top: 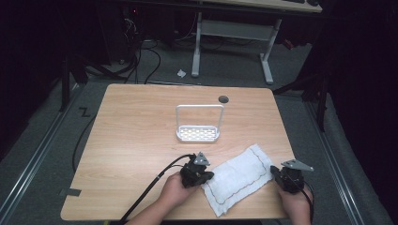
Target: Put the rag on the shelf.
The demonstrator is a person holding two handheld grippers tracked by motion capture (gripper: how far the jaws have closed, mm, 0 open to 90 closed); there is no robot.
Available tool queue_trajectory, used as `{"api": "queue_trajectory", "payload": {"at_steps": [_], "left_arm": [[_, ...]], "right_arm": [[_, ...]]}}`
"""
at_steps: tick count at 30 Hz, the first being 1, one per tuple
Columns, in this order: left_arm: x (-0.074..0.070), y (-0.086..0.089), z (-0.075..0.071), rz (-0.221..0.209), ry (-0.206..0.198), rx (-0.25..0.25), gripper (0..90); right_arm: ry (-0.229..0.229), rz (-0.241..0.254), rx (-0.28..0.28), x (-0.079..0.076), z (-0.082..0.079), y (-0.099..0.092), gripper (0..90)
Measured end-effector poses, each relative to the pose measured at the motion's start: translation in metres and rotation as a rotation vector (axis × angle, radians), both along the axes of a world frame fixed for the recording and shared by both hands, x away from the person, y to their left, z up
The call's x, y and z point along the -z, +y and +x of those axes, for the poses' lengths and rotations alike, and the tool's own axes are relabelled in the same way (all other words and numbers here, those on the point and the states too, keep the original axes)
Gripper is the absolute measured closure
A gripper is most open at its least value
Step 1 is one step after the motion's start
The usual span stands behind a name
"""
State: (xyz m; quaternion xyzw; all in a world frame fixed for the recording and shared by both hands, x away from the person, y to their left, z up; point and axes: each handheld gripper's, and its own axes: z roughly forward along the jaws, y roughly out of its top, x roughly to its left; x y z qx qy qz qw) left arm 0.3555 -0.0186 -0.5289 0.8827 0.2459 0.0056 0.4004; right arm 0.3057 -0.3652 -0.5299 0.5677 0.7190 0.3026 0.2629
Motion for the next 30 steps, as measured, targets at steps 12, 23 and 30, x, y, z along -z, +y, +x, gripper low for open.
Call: {"api": "queue_trajectory", "payload": {"at_steps": [12,23,30], "left_arm": [[0.002,0.058,-0.041,-0.032,0.077,0.01,89.9],[-0.008,0.066,-0.037,-0.081,0.065,-0.009,83.8],[0.001,0.018,-0.003,-0.041,0.034,-0.025,83.0]], "right_arm": [[0.011,0.035,-0.124,0.0,0.026,0.055,90.0],[-0.028,0.022,-0.198,-0.008,0.038,0.08,90.0],[-0.019,0.059,-0.279,-0.011,0.003,0.085,90.0]]}}
